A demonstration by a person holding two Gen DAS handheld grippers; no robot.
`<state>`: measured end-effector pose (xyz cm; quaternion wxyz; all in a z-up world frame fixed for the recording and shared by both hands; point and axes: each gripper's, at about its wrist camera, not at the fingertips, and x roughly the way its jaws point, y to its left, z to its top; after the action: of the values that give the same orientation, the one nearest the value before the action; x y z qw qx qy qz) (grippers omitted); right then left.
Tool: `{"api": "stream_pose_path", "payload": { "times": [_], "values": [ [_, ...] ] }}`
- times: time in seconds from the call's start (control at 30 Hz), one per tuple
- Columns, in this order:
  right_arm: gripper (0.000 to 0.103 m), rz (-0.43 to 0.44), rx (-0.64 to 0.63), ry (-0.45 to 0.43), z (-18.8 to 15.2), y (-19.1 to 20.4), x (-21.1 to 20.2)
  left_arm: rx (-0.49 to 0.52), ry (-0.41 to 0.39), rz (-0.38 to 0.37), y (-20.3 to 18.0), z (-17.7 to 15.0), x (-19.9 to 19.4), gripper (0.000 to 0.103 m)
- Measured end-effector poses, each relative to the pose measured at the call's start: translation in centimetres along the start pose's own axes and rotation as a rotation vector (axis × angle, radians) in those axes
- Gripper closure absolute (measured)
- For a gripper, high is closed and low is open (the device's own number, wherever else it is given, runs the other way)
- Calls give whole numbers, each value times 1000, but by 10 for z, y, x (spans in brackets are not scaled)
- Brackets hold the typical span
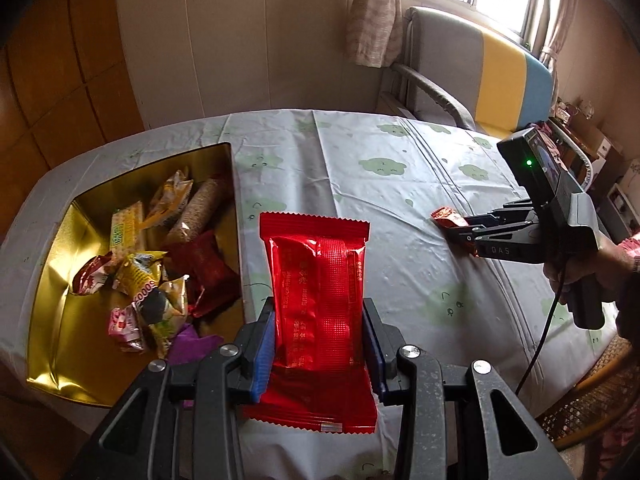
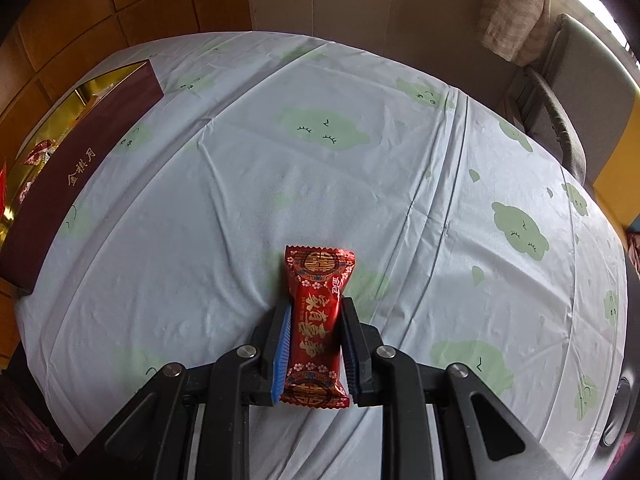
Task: Organize snacks
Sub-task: 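Carry the large red packet into the tin and open the left gripper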
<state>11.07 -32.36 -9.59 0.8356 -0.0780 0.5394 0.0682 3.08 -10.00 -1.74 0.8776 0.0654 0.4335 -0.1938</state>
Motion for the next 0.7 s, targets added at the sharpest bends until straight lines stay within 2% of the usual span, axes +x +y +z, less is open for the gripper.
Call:
{"api": "stream_pose_path", "payload": {
  "times": [0.7],
  "values": [
    [80, -19, -26, -17, -2, 2, -1, -124, -15, 107, 58, -9, -13, 64]
  ]
}}
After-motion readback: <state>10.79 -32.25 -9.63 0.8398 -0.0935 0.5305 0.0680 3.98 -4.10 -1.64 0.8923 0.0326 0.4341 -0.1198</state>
